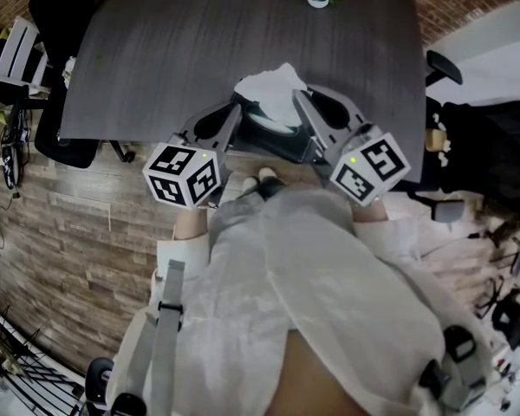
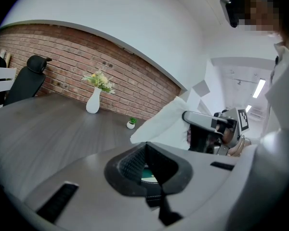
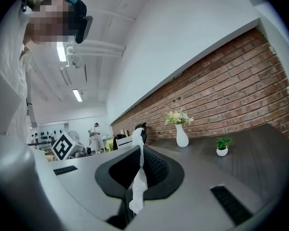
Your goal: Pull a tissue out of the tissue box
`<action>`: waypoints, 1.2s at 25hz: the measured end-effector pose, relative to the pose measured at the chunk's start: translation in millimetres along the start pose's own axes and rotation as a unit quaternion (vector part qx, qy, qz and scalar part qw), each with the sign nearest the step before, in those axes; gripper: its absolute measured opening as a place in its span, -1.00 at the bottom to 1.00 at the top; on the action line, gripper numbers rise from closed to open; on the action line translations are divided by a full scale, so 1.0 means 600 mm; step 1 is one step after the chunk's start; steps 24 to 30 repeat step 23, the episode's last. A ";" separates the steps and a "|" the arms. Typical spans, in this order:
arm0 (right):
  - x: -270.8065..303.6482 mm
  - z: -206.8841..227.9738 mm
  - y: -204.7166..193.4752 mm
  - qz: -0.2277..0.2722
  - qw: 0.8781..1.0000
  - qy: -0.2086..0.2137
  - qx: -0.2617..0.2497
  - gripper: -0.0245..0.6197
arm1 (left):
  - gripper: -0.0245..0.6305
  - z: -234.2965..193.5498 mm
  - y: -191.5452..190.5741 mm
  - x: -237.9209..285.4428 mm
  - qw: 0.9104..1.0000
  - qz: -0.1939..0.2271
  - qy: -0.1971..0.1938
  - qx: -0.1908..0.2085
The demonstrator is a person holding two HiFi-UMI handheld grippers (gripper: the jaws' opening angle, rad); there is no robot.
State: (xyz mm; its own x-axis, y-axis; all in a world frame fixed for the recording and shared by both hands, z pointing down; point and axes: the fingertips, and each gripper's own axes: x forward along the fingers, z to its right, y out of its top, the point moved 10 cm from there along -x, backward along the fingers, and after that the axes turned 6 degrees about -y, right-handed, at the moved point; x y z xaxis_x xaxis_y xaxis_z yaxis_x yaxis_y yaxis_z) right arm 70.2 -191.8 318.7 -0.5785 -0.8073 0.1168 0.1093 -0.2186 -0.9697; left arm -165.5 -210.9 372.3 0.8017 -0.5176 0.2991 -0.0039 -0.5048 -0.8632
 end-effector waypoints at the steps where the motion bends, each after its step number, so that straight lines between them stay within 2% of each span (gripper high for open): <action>1: 0.000 0.000 -0.001 -0.001 1.000 0.000 0.000 -0.90 | -0.91 -0.001 0.000 0.001 1.000 0.000 -0.001 0.000; 19: -0.004 0.002 -0.019 -0.034 0.999 0.007 -0.008 -0.90 | -0.91 0.002 -0.019 0.000 1.000 -0.013 0.000 -0.015; 30: -0.007 0.001 -0.023 -0.037 0.999 0.006 -0.008 -0.90 | -0.91 0.002 -0.030 -0.001 1.000 -0.016 0.002 -0.020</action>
